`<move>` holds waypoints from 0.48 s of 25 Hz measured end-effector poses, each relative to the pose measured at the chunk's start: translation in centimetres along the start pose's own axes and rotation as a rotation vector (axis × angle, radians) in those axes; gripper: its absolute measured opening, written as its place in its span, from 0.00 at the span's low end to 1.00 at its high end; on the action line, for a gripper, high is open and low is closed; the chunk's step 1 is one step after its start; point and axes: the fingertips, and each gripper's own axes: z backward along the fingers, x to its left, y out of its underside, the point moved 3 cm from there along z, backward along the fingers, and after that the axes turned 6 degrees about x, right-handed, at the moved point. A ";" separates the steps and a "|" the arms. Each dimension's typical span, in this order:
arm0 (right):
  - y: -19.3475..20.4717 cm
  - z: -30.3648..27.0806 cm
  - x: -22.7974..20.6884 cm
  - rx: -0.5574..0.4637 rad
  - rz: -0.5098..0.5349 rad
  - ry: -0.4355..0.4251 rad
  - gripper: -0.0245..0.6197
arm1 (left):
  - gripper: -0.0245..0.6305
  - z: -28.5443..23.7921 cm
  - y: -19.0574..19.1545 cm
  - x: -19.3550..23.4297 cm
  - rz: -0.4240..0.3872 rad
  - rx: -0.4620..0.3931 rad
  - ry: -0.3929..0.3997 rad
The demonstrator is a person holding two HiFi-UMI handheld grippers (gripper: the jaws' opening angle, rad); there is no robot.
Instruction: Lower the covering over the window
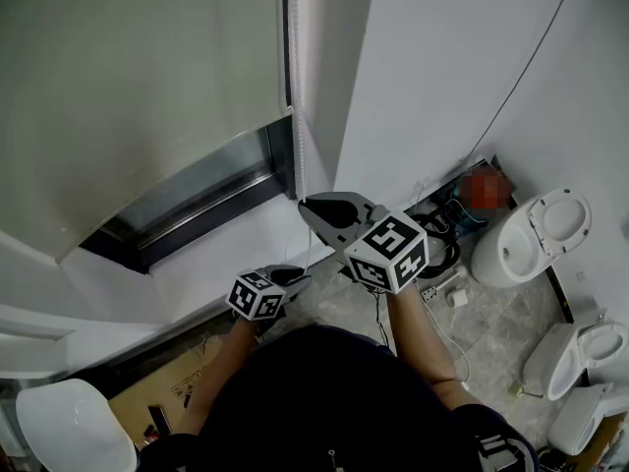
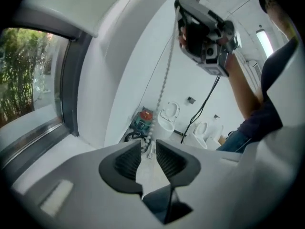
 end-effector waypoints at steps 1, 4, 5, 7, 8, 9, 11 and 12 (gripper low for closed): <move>0.1 0.0 -0.1 0.006 0.004 0.006 0.06 | 0.17 0.8 -0.8 -0.2 0.000 -0.047 -0.004; 0.3 -0.1 -0.3 0.040 0.030 0.024 0.06 | 0.17 3.9 -3.9 -0.9 -0.035 -0.190 -0.028; 0.4 -0.3 -0.3 0.056 0.038 0.026 0.06 | 0.17 5.0 -5.1 -1.1 -0.053 -0.236 -0.040; 1.1 -1.0 -0.4 0.114 0.053 0.030 0.06 | 0.17 7.4 -7.3 -1.5 -0.089 -0.320 -0.070; 2.0 -1.5 -0.5 0.155 0.063 0.038 0.06 | 0.17 8.4 -8.3 -1.7 -0.107 -0.355 -0.086; 3.0 -2.0 -0.6 0.191 0.067 0.044 0.06 | 0.17 9.4 -9.2 -1.9 -0.124 -0.384 -0.103; 4.8 -2.7 -0.7 0.218 0.033 0.033 0.06 | 0.17 10.9 -10.4 -2.6 -0.154 -0.426 -0.129; 5.4 -2.9 -0.9 0.216 0.008 0.027 0.06 | 0.17 11.5 -10.9 -2.8 -0.164 -0.439 -0.138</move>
